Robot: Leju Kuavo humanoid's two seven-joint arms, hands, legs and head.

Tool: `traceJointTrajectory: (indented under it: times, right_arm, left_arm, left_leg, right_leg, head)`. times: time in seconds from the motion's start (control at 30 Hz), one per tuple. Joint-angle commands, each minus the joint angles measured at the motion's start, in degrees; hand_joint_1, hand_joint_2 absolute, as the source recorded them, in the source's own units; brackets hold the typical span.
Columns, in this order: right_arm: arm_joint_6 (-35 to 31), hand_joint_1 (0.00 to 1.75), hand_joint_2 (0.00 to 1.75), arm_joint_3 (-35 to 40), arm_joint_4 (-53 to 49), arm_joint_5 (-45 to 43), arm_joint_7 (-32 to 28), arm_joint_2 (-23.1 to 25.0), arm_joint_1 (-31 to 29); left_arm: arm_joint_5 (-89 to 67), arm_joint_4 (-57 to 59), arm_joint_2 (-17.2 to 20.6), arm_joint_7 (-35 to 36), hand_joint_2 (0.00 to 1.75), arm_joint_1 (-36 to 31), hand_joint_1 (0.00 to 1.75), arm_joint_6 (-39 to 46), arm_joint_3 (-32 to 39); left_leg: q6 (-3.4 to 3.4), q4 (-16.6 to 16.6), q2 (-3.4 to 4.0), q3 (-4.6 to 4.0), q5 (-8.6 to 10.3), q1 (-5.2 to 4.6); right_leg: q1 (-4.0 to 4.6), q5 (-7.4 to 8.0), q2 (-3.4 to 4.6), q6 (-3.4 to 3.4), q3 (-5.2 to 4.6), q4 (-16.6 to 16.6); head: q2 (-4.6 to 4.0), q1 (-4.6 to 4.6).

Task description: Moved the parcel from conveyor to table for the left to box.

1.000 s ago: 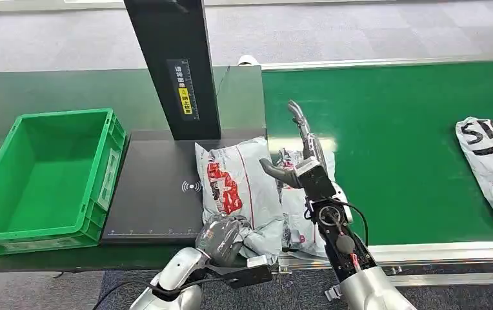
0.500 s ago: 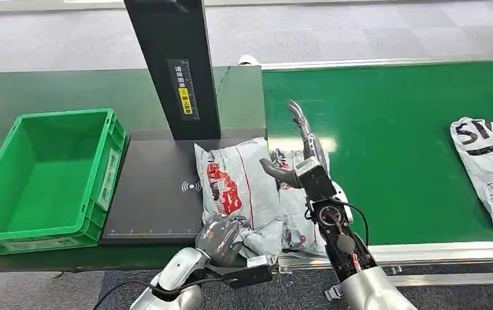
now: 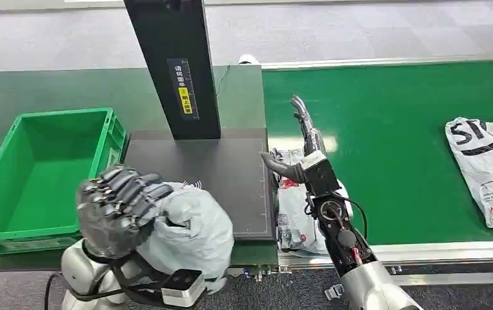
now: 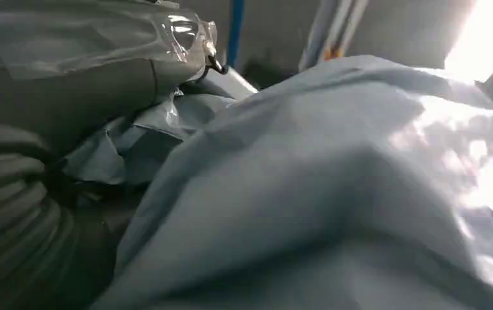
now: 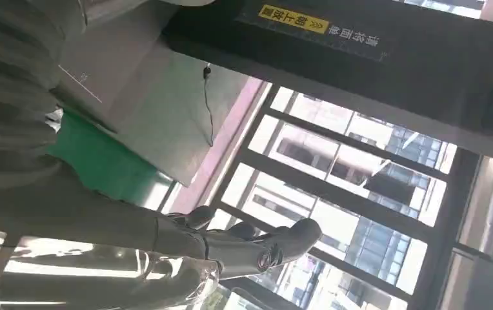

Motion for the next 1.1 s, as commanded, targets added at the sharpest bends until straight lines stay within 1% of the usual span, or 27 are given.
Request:
traceJointTrajectory:
  times: [0.03, 0.1, 0.2, 0.33, 0.37, 0.4, 0.53, 0.7, 0.83, 0.87, 0.9, 0.93, 0.97, 1.03, 1.07, 1.1]
  right_arm:
    - [-0.21, 0.0, 1.75, 1.51, 4.78, -0.07, -0.07, -0.26, -3.24]
    - [-0.31, 0.0, 1.75, 1.55, 4.64, -0.15, -0.07, -0.34, -3.04]
    - [-0.89, 0.0, 1.75, 1.56, 4.24, -0.48, -0.07, -0.82, -2.34]
    - [-1.54, 0.0, 1.75, 1.25, 3.2, -0.78, -0.07, -1.64, -1.34]
    - [-1.62, 0.0, 1.75, 1.26, 2.97, -0.73, -0.04, -1.74, -1.26]
    - [-1.51, 0.0, 1.75, 1.15, 2.74, -0.77, -0.06, -1.9, -1.1]
    - [-1.7, 0.0, 1.75, 0.8, 1.74, -0.75, -0.01, -2.26, -0.18]
    - [-1.7, 0.0, 1.75, 0.8, 1.74, -0.75, -0.01, -2.26, -0.18]
    - [-1.85, 0.0, 1.75, 0.44, 0.08, -0.43, 0.22, -2.57, 1.18]
    - [-1.89, 0.0, 1.75, 0.31, -0.45, -0.29, 0.32, -2.72, 1.59]
    - [-1.85, 0.0, 1.75, 0.26, -0.66, -0.24, 0.37, -2.77, 1.76]
    - [-2.18, 0.0, 1.75, -0.34, -1.0, 0.91, 0.96, -2.63, 2.15]
    - [-1.73, 0.0, 1.75, -0.42, -1.59, 0.87, 0.95, -2.77, 2.63]
    - [-1.37, 0.0, 1.75, -0.61, -1.95, 0.84, 0.97, -2.68, 2.91]
    - [-1.37, 0.0, 1.75, -0.6, -1.9, 0.99, 1.05, -2.58, 2.91]
    - [-1.14, 0.0, 1.75, -0.5, -1.61, 1.06, 1.08, -2.39, 2.67]
  left_arm:
    - [-0.33, -7.08, 1.49, -1.36, 1.75, -0.22, 1.75, -0.17, 2.64]
    - [-1.13, -7.62, 1.39, -1.36, 1.75, -0.52, 1.75, -0.17, 2.84]
    - [-3.08, -8.15, 1.71, -1.36, 1.75, -2.54, 1.75, -0.17, 5.2]
    - [-2.86, -4.71, 2.28, -1.36, 1.75, -5.12, 1.75, -0.17, 8.68]
    - [-2.55, -3.78, 2.98, -0.86, 1.75, -5.59, 1.75, -0.17, 9.02]
    - [-2.85, -3.15, 2.16, -1.36, 1.75, -5.64, 1.75, -0.17, 9.88]
    - [-3.63, -2.87, 1.36, -1.36, 1.75, -6.11, 1.75, -0.17, 13.16]
    - [-3.63, -2.87, 1.36, -1.36, 1.75, -6.11, 1.75, -0.17, 13.16]
    - [-6.88, -0.44, 0.13, -1.36, 1.75, -7.7, 1.75, -0.17, 20.58]
    - [-7.77, 1.94, 0.05, -1.36, 1.75, -9.03, 1.75, -0.17, 23.67]
    - [-8.46, 3.31, -0.07, -1.36, 1.75, -9.87, 1.75, -0.17, 25.62]
    - [-9.81, 7.21, -0.12, -1.36, 1.75, -11.92, 1.75, -0.17, 29.6]
    - [-13.32, 11.54, 1.07, 2.08, 1.75, -14.78, 1.75, -0.17, 32.99]
    - [-14.41, 15.98, 4.92, 8.32, 1.75, -16.95, 1.75, -0.17, 32.57]
    - [-16.37, 20.22, 7.86, 14.31, 1.75, -18.27, 1.75, -0.17, 31.86]
    - [-16.83, 21.8, 10.7, 17.76, 1.75, -18.76, 1.75, -0.17, 31.32]
  left_leg:
    - [0.12, 0.0, -0.03, 0.03, -0.01, 0.0]
    - [0.14, 0.0, -0.01, 0.08, -0.03, 0.0]
    - [0.11, 0.02, -0.05, 0.05, -0.02, 0.01]
    - [0.1, 0.01, -0.11, 0.08, 0.0, 0.02]
    - [0.15, -0.02, -0.17, 0.12, 0.01, 0.02]
    - [0.14, -0.01, -0.15, 0.1, 0.01, 0.02]
    - [0.11, 0.0, -0.11, 0.07, 0.01, -0.01]
    - [0.14, -0.01, -0.12, 0.1, 0.01, 0.01]
    - [0.1, 0.0, -0.09, 0.07, 0.01, -0.01]
    - [0.16, -0.04, -0.12, 0.14, 0.02, 0.0]
    - [0.12, -0.03, -0.12, 0.12, 0.02, -0.01]
    - [0.09, -0.02, -0.1, 0.1, 0.03, -0.03]
    - [0.15, -0.06, -0.13, 0.15, 0.05, -0.01]
    - [0.14, -0.07, -0.16, 0.16, 0.08, 0.0]
    - [0.09, -0.06, -0.15, 0.13, 0.08, -0.01]
    - [0.06, -0.05, -0.1, 0.14, 0.06, -0.04]
  right_leg:
    - [0.04, 0.02, -0.05, -0.15, 0.04, -0.03]
    - [0.05, 0.02, -0.02, -0.19, 0.09, -0.04]
    - [0.05, 0.0, -0.07, -0.18, 0.06, -0.01]
    - [0.05, -0.01, -0.13, -0.17, 0.07, -0.03]
    - [0.07, -0.01, -0.2, -0.24, 0.14, -0.06]
    - [0.06, 0.0, -0.17, -0.2, 0.1, -0.06]
    - [0.02, 0.0, -0.14, -0.12, 0.07, -0.04]
    - [0.06, -0.01, -0.17, -0.2, 0.11, -0.06]
    - [0.02, -0.01, -0.13, -0.14, 0.05, -0.02]
    - [0.06, 0.0, -0.17, -0.23, 0.13, -0.08]
    - [0.03, 0.0, -0.16, -0.18, 0.1, -0.04]
    - [0.0, 0.0, -0.14, -0.14, 0.06, -0.02]
    - [0.04, 0.02, -0.18, -0.23, 0.12, -0.07]
    - [0.06, 0.03, -0.21, -0.26, 0.13, -0.07]
    - [0.03, 0.01, -0.2, -0.21, 0.09, -0.03]
    - [-0.01, 0.0, -0.14, -0.14, 0.07, 0.0]
  head:
    - [0.0, 0.0]
    - [0.0, 0.0]
    - [0.0, 0.0]
    - [0.0, -0.02]
    - [0.0, -0.02]
    - [0.0, 0.0]
    - [0.0, -0.02]
    - [0.0, -0.02]
    - [0.0, -0.02]
    - [0.0, -0.02]
    - [0.0, 0.0]
    - [0.0, 0.0]
    - [0.0, 0.0]
    - [0.0, -0.02]
    - [0.0, 0.0]
    - [0.0, 0.0]
